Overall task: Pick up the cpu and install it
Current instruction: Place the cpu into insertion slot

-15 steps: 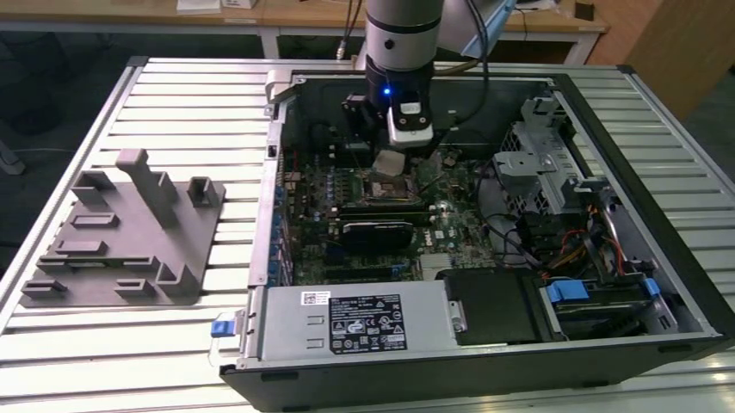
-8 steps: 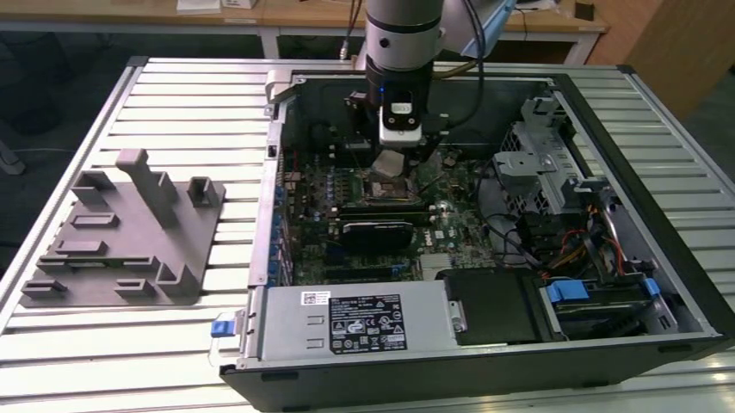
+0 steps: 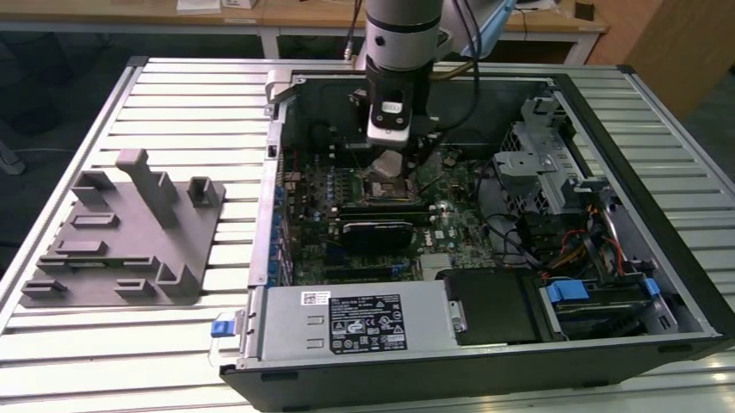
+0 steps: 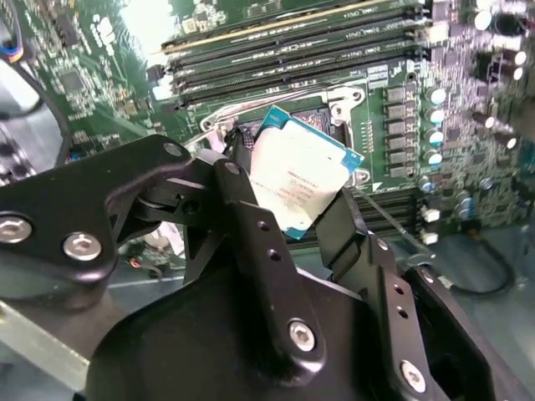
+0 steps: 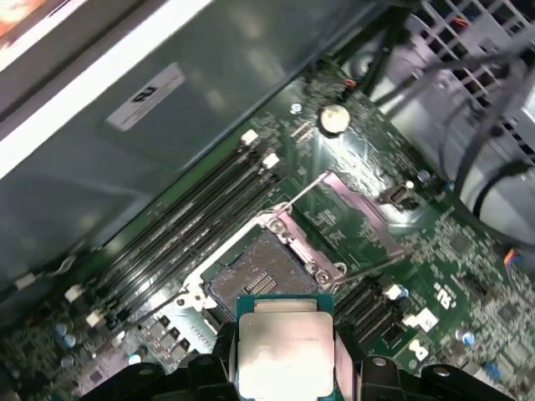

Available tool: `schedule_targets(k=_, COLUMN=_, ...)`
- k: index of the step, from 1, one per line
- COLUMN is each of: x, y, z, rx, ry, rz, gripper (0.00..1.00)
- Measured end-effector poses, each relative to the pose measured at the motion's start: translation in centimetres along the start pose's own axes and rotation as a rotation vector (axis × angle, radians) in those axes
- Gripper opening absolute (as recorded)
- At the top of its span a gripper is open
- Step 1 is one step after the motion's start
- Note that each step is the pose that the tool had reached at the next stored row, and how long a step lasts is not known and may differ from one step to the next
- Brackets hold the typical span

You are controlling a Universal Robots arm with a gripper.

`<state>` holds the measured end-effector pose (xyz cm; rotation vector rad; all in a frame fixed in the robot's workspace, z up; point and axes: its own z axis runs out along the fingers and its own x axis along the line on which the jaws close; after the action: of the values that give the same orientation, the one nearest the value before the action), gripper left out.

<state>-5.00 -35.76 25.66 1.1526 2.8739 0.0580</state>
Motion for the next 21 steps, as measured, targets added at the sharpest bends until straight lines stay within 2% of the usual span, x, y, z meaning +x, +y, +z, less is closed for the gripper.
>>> schedule_targets(k=21, x=0.00, y=0.00, z=0.01, rx=0.0105, ry=-0.0196, rz=0.380, gripper=0.55)
